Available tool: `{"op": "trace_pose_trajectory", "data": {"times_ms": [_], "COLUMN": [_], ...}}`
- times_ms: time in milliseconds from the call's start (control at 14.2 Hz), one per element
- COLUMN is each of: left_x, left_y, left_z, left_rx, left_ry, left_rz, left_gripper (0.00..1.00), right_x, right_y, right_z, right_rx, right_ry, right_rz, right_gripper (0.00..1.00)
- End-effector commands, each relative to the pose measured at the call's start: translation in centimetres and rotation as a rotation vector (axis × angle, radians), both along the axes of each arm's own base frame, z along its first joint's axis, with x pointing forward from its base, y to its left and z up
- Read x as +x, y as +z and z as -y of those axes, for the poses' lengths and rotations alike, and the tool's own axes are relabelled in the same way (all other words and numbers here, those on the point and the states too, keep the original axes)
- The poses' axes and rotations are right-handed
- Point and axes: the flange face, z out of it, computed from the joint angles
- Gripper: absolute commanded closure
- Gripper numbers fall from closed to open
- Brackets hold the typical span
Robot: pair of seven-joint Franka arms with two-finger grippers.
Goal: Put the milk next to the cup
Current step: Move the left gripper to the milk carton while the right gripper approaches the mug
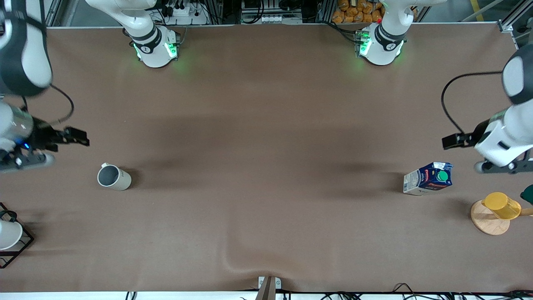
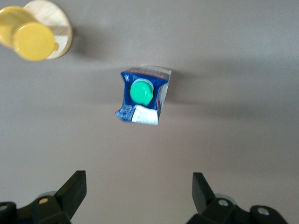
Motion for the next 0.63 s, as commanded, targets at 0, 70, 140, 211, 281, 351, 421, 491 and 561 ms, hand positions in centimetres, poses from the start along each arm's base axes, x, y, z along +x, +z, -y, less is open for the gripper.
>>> {"op": "trace_pose_trajectory", "data": {"times_ms": [0,70,140,211,281,351,421,491,561], "left_x": [1.5,2.1,2.6,3.2,3.6,3.9,4.0,4.1,4.2], "left_y": [-3.1,-4.4,-5.6,-6.8,-8.0,-8.8,-9.3,-9.8,-10.1], "left_z": [-1.2,-1.3,-1.3,-1.4,-1.4,-2.0,-1.8,-1.6,-1.6], "left_rx": [-0.001,-0.003,-0.001,0.006,0.003,-0.004,-0.006,-0.006,-0.006], "left_ry": [-0.052,-0.052,-0.055,-0.060,-0.061,-0.050,-0.052,-0.054,-0.053], "left_rz": [-0.002,-0.003,-0.001,0.005,0.010,0.014,0.012,0.006,0.007], "left_gripper": [0.00,0.00,0.00,0.00,0.00,0.00,0.00,0.00,0.00], "right_x": [1.8,2.6,3.2,3.4,3.5,3.5,3.4,3.6,4.0], "right_y": [-1.9,-3.6,-5.4,-7.1,-8.0,-8.8,-10.1,-11.1,-12.0], "right_z": [0.3,0.7,1.2,2.5,3.1,4.0,5.3,6.2,6.4], "right_rx": [0.004,-0.008,-0.014,-0.009,-0.005,-0.001,0.014,0.018,0.014], "right_ry": [-0.018,-0.013,-0.008,0.021,0.044,0.049,0.071,0.095,0.112], "right_rz": [0.038,0.060,0.066,0.050,0.044,0.038,0.022,0.028,0.050], "right_gripper": [0.00,0.00,0.00,0.00,0.00,0.00,0.00,0.00,0.00]}}
